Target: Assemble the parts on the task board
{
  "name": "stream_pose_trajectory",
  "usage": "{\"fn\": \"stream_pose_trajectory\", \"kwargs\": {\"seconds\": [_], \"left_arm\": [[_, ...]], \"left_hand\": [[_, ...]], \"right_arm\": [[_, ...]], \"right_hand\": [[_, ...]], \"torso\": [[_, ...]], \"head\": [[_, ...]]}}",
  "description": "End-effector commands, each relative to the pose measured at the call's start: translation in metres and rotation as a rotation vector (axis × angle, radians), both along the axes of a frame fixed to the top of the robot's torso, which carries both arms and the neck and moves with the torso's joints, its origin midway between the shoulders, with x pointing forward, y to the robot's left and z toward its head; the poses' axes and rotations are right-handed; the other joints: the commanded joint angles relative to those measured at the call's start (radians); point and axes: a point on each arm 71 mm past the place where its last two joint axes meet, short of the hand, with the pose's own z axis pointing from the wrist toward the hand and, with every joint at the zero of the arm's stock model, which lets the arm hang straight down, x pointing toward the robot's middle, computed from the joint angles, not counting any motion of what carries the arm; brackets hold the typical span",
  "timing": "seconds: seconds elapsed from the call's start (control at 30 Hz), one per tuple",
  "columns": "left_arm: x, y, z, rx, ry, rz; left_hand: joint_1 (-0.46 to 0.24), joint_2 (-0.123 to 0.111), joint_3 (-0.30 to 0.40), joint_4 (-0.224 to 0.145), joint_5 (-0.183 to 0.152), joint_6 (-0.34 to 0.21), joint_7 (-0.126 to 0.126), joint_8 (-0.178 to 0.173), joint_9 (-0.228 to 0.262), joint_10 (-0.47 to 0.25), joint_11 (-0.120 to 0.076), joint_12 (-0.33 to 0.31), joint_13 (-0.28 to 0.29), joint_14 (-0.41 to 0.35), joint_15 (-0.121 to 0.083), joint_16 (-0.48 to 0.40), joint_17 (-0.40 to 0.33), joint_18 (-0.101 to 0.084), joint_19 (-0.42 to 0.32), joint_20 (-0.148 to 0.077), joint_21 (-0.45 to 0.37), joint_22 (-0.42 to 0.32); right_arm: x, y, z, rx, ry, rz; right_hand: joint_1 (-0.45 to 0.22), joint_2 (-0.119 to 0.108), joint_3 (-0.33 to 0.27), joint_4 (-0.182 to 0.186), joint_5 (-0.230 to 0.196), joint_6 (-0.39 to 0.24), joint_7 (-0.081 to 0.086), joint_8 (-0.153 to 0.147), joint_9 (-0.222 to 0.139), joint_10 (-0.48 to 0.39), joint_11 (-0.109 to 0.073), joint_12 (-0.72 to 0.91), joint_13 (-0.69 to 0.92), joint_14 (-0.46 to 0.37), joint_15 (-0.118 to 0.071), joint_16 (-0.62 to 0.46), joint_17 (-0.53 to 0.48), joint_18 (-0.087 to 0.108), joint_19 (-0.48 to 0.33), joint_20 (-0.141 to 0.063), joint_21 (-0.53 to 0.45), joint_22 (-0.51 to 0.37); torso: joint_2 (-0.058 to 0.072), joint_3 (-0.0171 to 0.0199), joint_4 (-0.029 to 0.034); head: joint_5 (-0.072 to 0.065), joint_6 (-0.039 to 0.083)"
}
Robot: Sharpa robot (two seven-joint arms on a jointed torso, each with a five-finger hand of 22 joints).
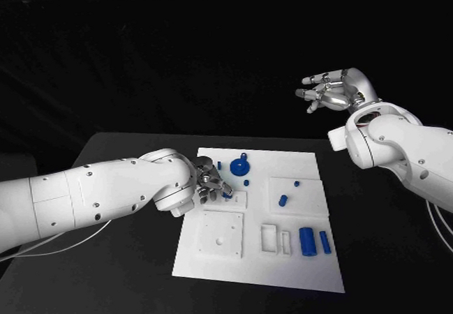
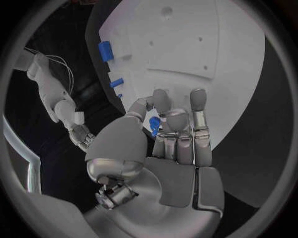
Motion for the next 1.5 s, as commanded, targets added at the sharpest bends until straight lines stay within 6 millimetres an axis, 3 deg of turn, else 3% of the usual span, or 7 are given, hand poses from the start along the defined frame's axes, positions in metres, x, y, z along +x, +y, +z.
{"fn": "stream_pose_trajectory", "kwargs": {"seconds": [0.03, 1.5], "left_arm": [[-0.0009, -0.0012, -0.0019, 0.018, 0.013, -0.013], [-0.0007, 0.0047, -0.0062, 0.052, 0.036, -0.018]], "left_hand": [[-0.002, 0.006, 0.072, -0.07, 0.005, 0.113, -0.088, -0.002, 0.319, 0.048, -0.006, 0.006, 0.001, 0.007, 0.0, 0.003, 0.001, 0.014, 0.0, 0.008, 0.003, 0.019], [-0.009, 0.003, 0.084, -0.081, 0.016, 0.119, -0.089, -0.004, 0.327, 0.048, -0.005, 0.01, 0.002, 0.008, 0.0, 0.007, 0.011, 0.017, -0.005, 0.01, 0.015, 0.019]], "right_arm": [[0.0002, 0.0014, 0.0008, -0.002, -0.007, 0.017], [0.0031, 0.0018, -0.0021, 0.001, 0.002, 0.021]], "right_hand": [[-0.002, 0.008, 0.0, -0.005, 0.004, 0.001, 0.003, -0.001, 0.0, -0.006, -0.001, -0.004, -0.002, -0.007, 0.001, -0.004, -0.002, -0.013, -0.009, 0.0, 0.007, -0.001], [-0.007, 0.011, 0.0, -0.01, 0.01, 0.002, 0.003, -0.001, 0.0, -0.006, 0.0, -0.005, -0.02, -0.012, 0.002, -0.004, -0.009, -0.014, -0.018, 0.002, 0.019, -0.017]], "torso": [[0.0, -0.0009, 0.0006], [-0.001, -0.0007, 0.0007]], "head": [[-0.001, -0.001], [0.003, -0.01]]}}
